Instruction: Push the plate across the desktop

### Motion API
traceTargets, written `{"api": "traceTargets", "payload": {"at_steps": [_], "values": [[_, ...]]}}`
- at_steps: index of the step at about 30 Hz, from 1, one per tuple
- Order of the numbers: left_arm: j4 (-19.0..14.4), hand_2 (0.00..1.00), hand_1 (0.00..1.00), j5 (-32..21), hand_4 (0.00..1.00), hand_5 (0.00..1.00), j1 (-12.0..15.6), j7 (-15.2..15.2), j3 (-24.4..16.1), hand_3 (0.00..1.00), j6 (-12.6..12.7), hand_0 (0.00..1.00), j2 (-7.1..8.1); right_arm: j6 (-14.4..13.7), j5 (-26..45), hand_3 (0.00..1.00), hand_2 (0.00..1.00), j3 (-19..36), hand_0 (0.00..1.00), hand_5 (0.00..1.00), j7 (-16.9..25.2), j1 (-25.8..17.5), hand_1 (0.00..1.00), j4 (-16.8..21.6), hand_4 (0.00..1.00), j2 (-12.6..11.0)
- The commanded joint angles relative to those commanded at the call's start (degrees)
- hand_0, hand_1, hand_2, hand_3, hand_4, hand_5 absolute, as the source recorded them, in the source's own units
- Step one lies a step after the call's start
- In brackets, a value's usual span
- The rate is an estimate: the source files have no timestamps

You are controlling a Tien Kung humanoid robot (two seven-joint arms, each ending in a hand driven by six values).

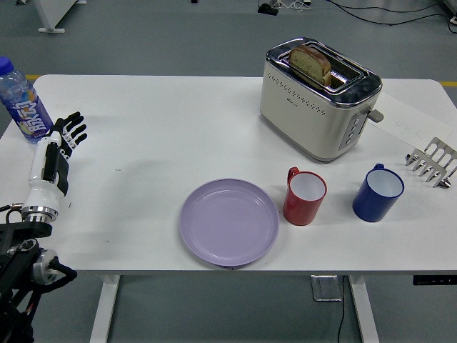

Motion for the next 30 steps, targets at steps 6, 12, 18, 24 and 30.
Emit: {"api": "traceTargets", "payload": {"at_steps": [6, 12, 18, 24, 30], "values": [[0.02, 0.786, 0.798, -1.63, 0.538, 0.998, 0.27, 3.08, -4.85, 0.741, -4.38, 0.761, 2.71, -0.06, 0.15, 0.654, 0.708, -0.09, 0.645, 0.268, -0.05, 0.06, 0.634, 0.00, 0.214, 0.06], [0.75, 0.785, 0.797, -2.52, 0.534, 0.998, 0.50, 4.63, -8.61, 0.740, -6.87, 0.759, 3.95, -0.06, 0.22, 0.654, 0.708, -0.11, 0.647, 0.268, -0.10, 0.04, 0.635, 0.00, 0.214, 0.09], [1.30, 0.782, 0.798, -2.48, 0.537, 0.998, 0.91, 5.78, -10.72, 0.738, -8.48, 0.756, 4.41, -0.05, 0.22, 0.654, 0.708, -0.08, 0.647, 0.269, -0.12, -0.05, 0.634, 0.00, 0.214, 0.10], [1.79, 0.778, 0.796, -2.47, 0.538, 0.998, 1.28, 5.94, -10.99, 0.735, -8.59, 0.755, 4.29, -0.13, 0.30, 0.653, 0.708, -0.04, 0.646, 0.272, -0.23, -0.12, 0.635, 0.00, 0.213, 0.20], [2.12, 0.777, 0.796, -2.29, 0.543, 0.998, 1.38, 5.95, -11.05, 0.734, -8.70, 0.752, 4.25, -0.17, 0.24, 0.653, 0.708, -0.04, 0.646, 0.271, -0.35, -0.23, 0.635, 0.00, 0.213, 0.21]]}}
